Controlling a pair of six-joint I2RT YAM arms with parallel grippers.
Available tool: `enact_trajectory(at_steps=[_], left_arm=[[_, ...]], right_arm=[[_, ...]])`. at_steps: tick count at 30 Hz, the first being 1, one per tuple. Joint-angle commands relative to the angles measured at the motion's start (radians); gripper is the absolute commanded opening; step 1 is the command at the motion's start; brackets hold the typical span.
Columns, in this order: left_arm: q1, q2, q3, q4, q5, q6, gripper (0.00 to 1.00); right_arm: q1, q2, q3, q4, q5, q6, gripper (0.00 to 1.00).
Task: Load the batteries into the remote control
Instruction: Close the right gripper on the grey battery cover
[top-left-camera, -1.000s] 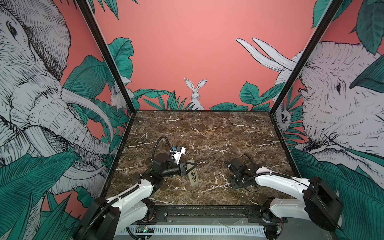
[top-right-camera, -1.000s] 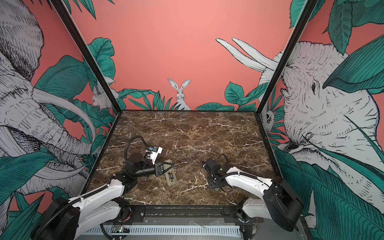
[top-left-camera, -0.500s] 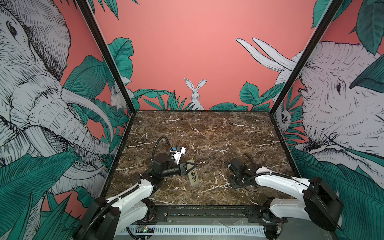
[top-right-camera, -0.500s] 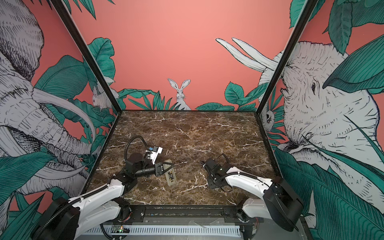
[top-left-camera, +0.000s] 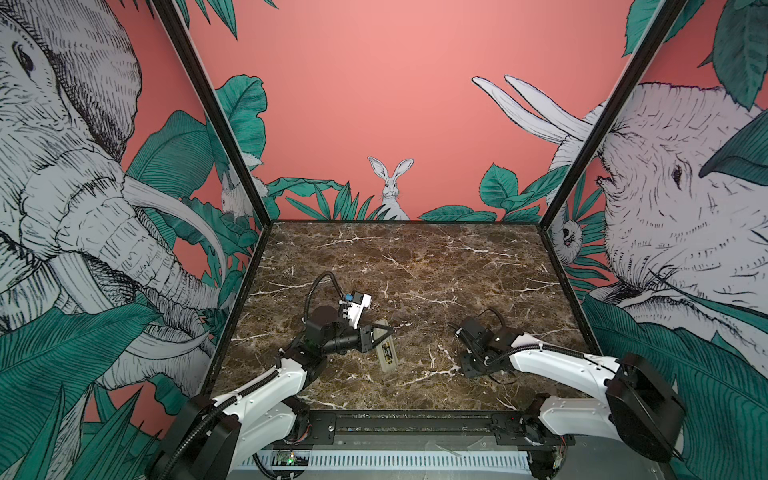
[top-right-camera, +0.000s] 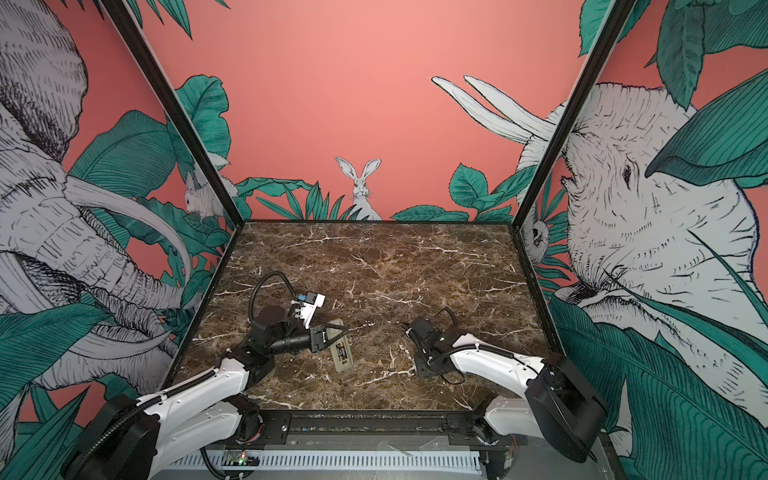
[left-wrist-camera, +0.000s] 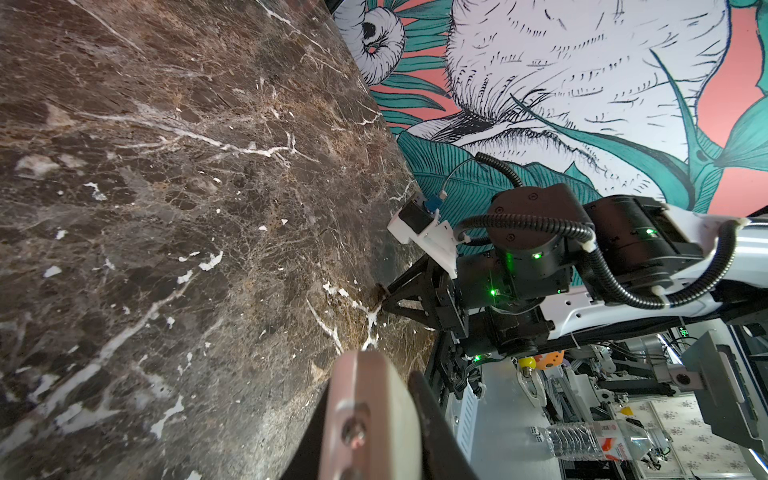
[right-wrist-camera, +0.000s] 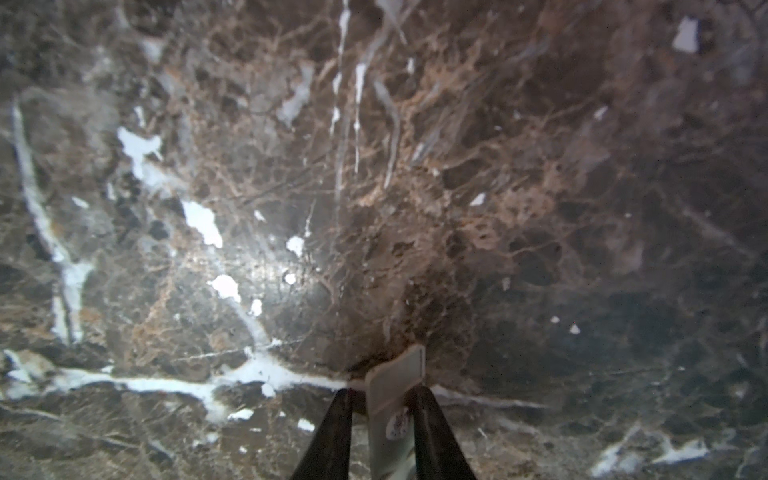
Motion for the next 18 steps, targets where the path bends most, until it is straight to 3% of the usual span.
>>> enact_trajectory(at_steps=[1, 9, 18], left_arm=[[-0.002, -0.025, -0.012, 0.021, 0.007, -0.004, 0.0], [-0.002, -0.027, -0.01, 0.021, 0.008, -0.007, 0.0], [-0.002, -0.029, -0.011, 0.021, 0.009, -0.004, 0.0]], right_arm=[[0.007, 0.008, -0.013, -0.038, 0.027, 0.015, 0.27], [0.007, 0.017, -0.016, -0.032, 0.029, 0.012, 0.25], [0.007, 0.014, -0.017, -0.032, 0.026, 0.01, 0.15]])
